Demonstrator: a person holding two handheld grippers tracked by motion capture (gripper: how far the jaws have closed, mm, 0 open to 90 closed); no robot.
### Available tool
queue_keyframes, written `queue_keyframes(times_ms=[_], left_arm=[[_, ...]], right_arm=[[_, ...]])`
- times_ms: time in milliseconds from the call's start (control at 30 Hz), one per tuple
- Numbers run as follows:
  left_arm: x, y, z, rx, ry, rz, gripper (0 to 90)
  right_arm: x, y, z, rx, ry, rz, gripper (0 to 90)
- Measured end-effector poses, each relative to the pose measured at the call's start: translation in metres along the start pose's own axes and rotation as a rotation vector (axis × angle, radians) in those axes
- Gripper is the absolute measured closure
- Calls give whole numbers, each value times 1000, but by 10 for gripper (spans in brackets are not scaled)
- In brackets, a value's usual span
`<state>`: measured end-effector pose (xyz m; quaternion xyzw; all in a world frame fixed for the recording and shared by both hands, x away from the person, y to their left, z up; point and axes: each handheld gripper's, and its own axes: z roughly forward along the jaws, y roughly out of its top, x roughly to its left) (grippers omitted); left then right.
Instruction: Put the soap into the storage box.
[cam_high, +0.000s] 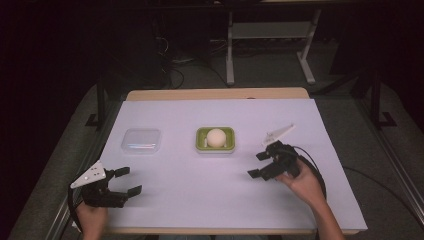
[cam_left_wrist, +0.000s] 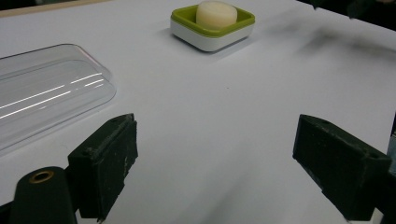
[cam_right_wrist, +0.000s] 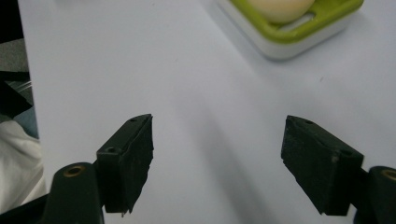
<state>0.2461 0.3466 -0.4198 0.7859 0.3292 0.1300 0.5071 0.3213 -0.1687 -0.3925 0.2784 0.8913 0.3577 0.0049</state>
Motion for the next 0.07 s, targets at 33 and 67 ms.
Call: queue_keyframes(times_ms=[33, 67], left_arm=[[0, 0, 0, 1, 0, -2, 132], [0, 0, 0, 6, 2, -1, 132]], right_arm=[[5, -9, -1, -7, -11, -2, 232], [9, -17, -1, -17, -20, -4, 224]])
